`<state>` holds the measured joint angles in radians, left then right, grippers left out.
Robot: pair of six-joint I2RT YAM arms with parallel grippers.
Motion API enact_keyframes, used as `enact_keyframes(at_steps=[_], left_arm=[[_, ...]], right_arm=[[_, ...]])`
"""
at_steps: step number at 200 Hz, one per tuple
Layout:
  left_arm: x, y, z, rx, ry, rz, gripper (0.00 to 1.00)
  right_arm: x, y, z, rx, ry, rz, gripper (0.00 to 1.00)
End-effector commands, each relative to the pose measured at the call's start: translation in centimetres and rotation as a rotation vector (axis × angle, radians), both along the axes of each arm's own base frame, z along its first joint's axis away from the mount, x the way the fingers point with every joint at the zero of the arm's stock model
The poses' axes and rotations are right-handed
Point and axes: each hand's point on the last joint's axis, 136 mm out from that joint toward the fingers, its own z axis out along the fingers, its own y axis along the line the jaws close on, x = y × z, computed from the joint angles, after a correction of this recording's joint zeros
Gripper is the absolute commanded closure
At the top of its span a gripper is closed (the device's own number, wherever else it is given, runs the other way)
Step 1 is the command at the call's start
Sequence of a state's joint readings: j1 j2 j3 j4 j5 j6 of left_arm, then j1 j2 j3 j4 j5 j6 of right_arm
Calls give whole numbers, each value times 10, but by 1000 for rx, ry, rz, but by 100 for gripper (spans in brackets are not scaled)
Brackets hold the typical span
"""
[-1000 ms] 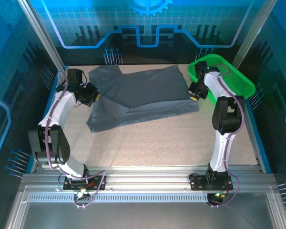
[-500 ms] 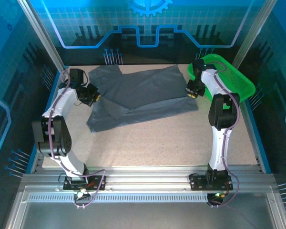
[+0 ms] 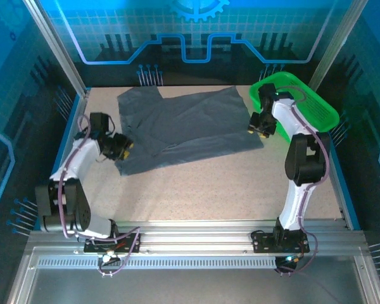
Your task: Fold and stack the t-shirts
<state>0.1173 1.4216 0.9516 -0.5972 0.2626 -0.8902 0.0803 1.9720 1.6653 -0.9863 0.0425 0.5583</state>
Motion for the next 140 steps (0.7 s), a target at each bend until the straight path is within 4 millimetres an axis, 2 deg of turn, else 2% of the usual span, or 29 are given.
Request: enact_keyframes(at_steps=[1, 15, 48, 66, 84, 107, 140], left_arm=[[-10, -14, -26, -72, 52, 32, 73], [-6, -14, -34, -56, 66, 28, 75], [8, -1, -58, 19, 141, 51, 77], [6, 4, -69, 57, 186, 80, 77], [-10, 9, -81, 83, 262, 112, 77], [-38, 12, -91, 99, 327, 144, 76], [-71, 27, -95, 101, 375, 195, 75]], right_arm=[[-4, 16, -22, 27, 21, 61, 69], [-5, 18, -35, 12, 51, 80, 71], [2, 22, -62, -27, 130, 121, 71], [1, 24, -74, -61, 182, 153, 70], [-7, 26, -82, -94, 235, 177, 70], [-25, 32, -84, -122, 294, 208, 70], [-71, 34, -86, -159, 387, 202, 71]])
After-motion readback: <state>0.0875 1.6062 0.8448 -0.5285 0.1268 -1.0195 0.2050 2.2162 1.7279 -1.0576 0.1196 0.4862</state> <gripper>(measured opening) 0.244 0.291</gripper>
